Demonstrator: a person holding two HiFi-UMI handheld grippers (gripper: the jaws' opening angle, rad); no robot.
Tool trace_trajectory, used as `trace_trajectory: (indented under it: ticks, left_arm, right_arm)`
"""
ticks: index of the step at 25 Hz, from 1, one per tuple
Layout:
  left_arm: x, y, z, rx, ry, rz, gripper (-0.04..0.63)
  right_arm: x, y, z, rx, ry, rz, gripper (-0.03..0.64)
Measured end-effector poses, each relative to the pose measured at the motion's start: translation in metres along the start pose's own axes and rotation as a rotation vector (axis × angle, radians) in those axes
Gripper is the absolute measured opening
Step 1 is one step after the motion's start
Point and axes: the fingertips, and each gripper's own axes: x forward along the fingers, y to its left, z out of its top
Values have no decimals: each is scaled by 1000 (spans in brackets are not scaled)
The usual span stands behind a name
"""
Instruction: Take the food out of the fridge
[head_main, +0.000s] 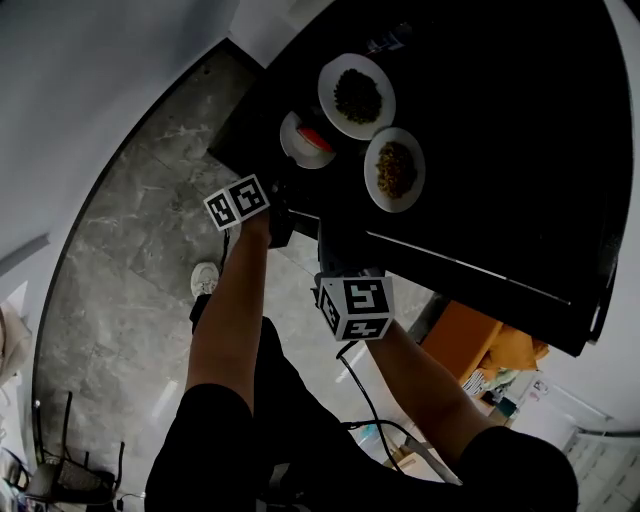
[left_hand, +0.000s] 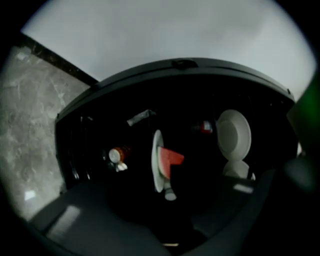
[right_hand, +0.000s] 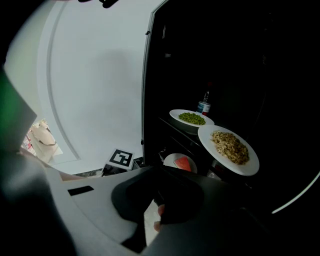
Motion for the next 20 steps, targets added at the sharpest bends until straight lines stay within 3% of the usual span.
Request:
trace_trajectory:
  ticks: [2, 6, 10, 15, 20]
  left_arm:
    - [10, 2, 6, -37, -23, -11, 104]
    - [24, 5, 2, 2, 12, 11, 102]
    - [32, 12, 2, 11, 24, 44, 28]
    - [31, 14, 6, -67, 2, 31, 12]
    - [13, 13, 3, -89, -17, 31, 11]
  right_arm:
    - [0, -3, -5, -10, 15, 0, -6]
    - [-1, -10, -10, 0, 40, 0, -6]
    - [-2, -13, -10, 23, 40, 2, -6]
    - [-2, -12, -16, 27, 50, 3, -6]
    - [-8, -15, -23, 80, 53, 4, -6]
